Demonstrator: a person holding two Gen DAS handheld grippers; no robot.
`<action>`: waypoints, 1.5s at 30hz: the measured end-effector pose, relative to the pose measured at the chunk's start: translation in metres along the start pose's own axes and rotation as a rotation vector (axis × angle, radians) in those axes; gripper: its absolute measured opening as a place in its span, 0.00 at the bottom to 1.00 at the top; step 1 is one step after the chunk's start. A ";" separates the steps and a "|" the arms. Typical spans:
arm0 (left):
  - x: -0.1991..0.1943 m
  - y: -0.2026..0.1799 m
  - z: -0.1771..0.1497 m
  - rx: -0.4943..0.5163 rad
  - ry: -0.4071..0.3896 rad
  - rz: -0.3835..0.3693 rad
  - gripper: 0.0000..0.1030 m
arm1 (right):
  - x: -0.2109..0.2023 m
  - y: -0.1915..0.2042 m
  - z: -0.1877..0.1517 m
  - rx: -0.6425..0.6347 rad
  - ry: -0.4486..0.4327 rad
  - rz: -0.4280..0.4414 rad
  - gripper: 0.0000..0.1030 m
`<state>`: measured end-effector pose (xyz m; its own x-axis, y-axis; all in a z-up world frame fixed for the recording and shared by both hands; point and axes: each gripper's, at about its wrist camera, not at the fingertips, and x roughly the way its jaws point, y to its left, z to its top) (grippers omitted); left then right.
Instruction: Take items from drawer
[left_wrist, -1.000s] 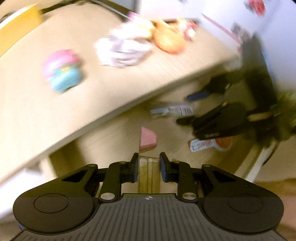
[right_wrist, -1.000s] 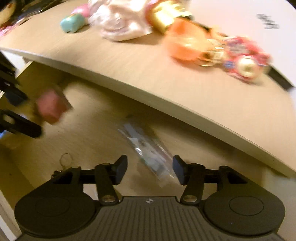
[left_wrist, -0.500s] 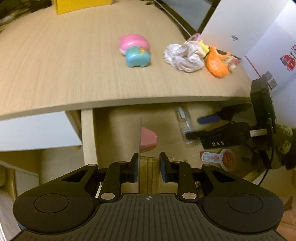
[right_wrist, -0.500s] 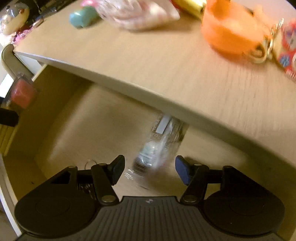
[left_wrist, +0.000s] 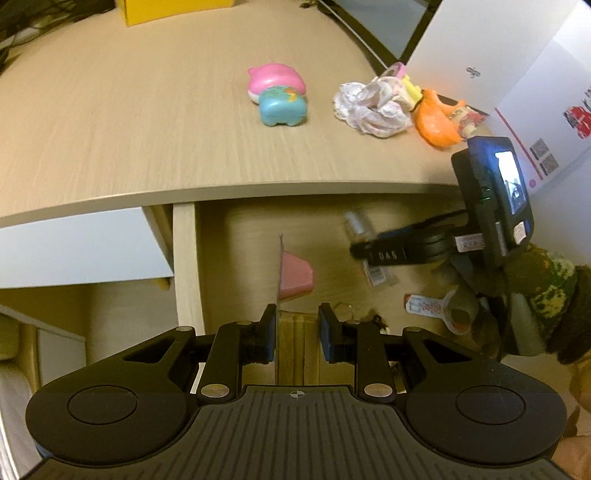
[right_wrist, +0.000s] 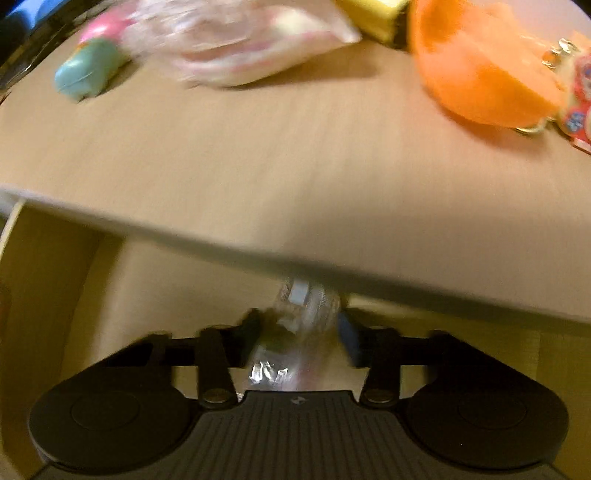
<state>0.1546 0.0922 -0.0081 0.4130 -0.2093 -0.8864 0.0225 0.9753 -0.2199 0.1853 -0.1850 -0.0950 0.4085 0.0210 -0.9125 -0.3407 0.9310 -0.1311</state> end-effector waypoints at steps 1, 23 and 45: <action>0.000 -0.001 0.000 0.008 0.001 -0.004 0.26 | -0.003 0.000 -0.002 -0.002 0.011 0.008 0.32; -0.035 -0.029 0.116 0.173 -0.286 -0.153 0.26 | -0.216 -0.025 -0.040 0.106 -0.411 -0.098 0.29; -0.018 -0.039 0.141 0.195 -0.381 -0.035 0.32 | -0.177 -0.083 0.004 0.140 -0.415 -0.256 0.29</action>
<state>0.2745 0.0679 0.0738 0.7149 -0.2376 -0.6576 0.1995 0.9707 -0.1338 0.1451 -0.2646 0.0790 0.7762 -0.0980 -0.6228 -0.0801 0.9645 -0.2515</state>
